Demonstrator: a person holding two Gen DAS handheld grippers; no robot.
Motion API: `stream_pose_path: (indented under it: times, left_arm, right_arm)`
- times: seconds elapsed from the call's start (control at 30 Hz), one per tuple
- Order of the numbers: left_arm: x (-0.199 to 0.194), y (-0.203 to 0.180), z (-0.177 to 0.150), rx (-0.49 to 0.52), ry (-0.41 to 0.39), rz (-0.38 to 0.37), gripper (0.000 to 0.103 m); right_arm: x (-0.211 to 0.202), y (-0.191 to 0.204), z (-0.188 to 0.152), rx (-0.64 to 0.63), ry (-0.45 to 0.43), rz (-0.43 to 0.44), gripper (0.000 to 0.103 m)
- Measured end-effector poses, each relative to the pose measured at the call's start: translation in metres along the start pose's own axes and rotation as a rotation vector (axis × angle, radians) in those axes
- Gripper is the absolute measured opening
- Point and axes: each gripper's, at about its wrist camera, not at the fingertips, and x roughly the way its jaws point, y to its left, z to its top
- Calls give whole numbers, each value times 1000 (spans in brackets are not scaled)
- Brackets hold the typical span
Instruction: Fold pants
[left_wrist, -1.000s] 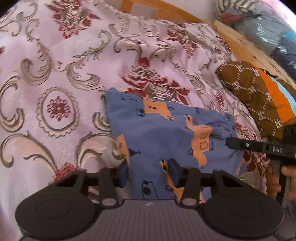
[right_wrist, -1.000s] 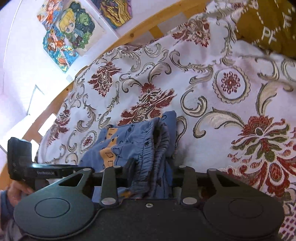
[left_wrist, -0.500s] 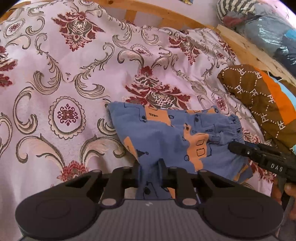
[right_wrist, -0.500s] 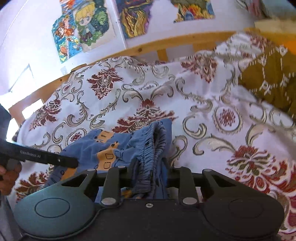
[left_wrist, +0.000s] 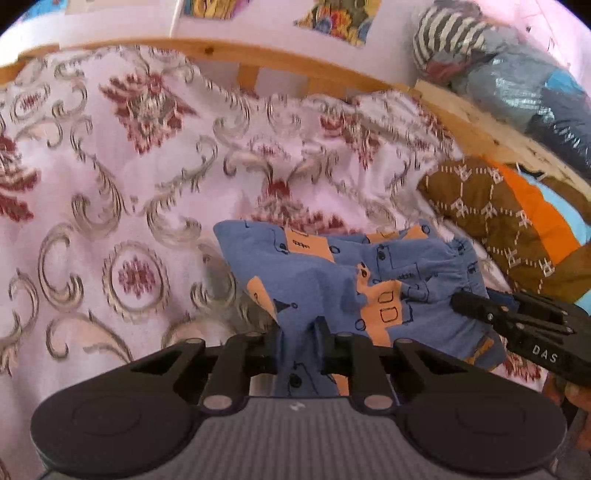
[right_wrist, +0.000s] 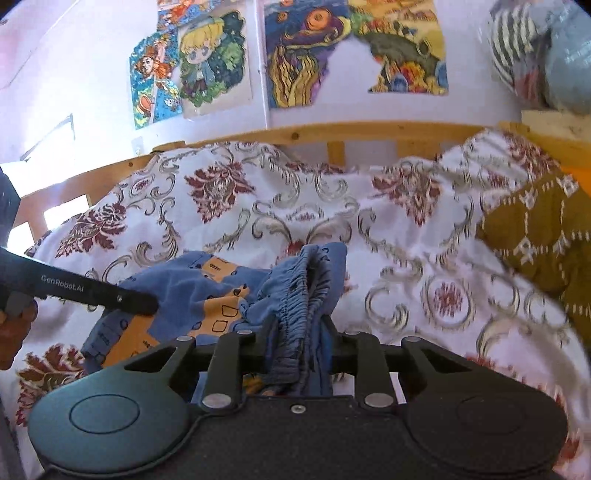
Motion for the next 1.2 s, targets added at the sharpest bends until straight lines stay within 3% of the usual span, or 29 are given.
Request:
stream_pose_path:
  times: [0.17,0.27,0.37,0.47,0.53,0.6,0.63,0.67,0.7,0.83,0.87,0.97,1.2]
  left_arm:
    - [10,2,24,38,-122,8,18]
    - [26,13,38,-39,-157,0,18]
    - [44,21,41,-63,-139,2,18]
    - [58,30,34,-84,-72,-7,18]
    - [71,38,27,-104,-17,-4,20]
    - [79,44,21,-110,14,23,31]
    - [79,45,20,-112,20,40,42]
    - [79,46,19,-117,22,57,54]
    - [77,47,18,-123,19,71,58]
    - [60,43,16,-139,6,94,84]
    - [54,41,15,-145,-5,103,91]
    - [32,35,16,-173,-38,121,100]
    - [-21,9,15,-169,-140,198,103]
  right_arm:
    - [32,-18,28,-21,-19,12,25]
    - [57,-31,38,-5,21,27,25]
    - [82,-45,34,47,91,41,25]
    - [98,-50,19,79,160,26,27]
    - [100,-50,11,91,176,6,40]
    - [94,-53,7,119,169,3,50]
    - [90,-53,7,125,159,-2,65]
    - [84,-53,8,125,147,-13,73]
    - [79,-53,9,124,133,-17,82]
    - [50,-47,18,109,60,-54,98]
    - [42,-44,21,104,36,-55,99]
    - [20,-33,30,89,-26,-53,102]
    - [-30,1,41,26,-137,-72,102]
